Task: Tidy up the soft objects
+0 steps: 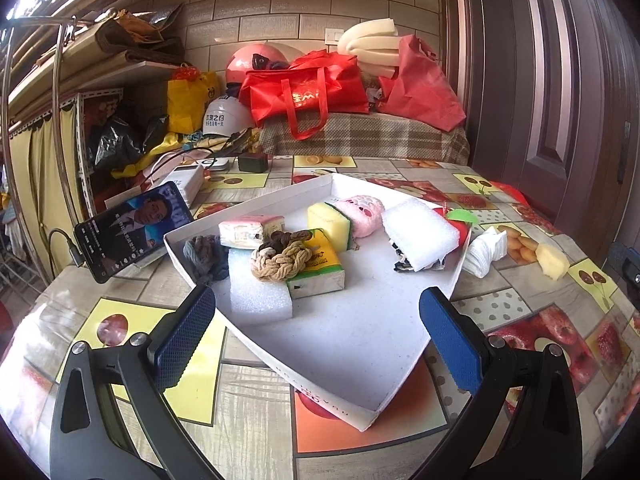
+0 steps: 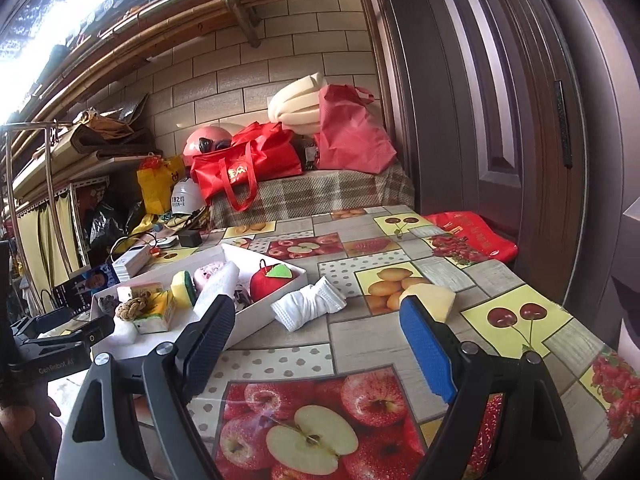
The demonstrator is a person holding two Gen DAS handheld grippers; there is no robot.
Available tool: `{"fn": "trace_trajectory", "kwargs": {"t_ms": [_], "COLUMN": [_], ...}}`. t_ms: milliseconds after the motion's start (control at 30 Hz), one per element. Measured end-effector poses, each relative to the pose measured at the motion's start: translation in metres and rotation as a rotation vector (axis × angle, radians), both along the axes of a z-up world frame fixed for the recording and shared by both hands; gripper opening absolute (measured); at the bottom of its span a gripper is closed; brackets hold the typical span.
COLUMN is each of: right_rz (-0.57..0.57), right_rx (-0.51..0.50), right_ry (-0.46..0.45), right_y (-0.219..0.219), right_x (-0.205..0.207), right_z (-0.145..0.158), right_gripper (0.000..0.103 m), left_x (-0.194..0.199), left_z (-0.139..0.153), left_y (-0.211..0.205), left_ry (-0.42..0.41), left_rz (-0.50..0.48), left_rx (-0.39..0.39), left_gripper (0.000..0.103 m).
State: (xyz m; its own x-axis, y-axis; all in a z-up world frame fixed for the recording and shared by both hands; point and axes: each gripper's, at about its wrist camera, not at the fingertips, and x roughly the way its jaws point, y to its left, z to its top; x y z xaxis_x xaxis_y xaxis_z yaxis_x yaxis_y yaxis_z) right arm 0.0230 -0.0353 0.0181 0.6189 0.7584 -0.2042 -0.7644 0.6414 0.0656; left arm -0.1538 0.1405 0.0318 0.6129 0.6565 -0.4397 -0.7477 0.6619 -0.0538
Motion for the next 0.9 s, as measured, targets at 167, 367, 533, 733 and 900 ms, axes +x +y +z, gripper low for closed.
{"fn": "trace_trajectory", "kwargs": {"t_ms": [167,367,533,733,900], "right_rz": [0.002,-0.035,-0.072,-0.099,-0.095], "right_rx": [-0.010,0.007,0.015,0.027,0.030], "right_ry": [-0.098,-0.151,-0.128,-0.133,-0.143], "right_y": [-0.007,-0.016,-0.021,-0.029,-0.037], "right_x": [-0.024,-0.036,-0.034,-0.041,-0.050], "right_z": [0.000,0.000,0.000,-0.001,0.003], "right_gripper": [0.085,0.085,0.085,0.085,0.085], "left_x": [-0.011,-0.026,-0.021,-0.021,-0.026], "left_z": [0.007,0.012,0.014,0.033,0.049], "left_y": [-0.009,-0.016,-0.025,-0.057,-0.072], "left_ry": [-0.025,-0.026,-0.005,0.009,0.041], "left_rz": [0.043,0.116,0.058,0.039,0.098], "left_rx": [0.038,0.038,-0.023,0.076,0.083], "left_gripper": [0.103,0.103,0.103,0.103,0.103]}}
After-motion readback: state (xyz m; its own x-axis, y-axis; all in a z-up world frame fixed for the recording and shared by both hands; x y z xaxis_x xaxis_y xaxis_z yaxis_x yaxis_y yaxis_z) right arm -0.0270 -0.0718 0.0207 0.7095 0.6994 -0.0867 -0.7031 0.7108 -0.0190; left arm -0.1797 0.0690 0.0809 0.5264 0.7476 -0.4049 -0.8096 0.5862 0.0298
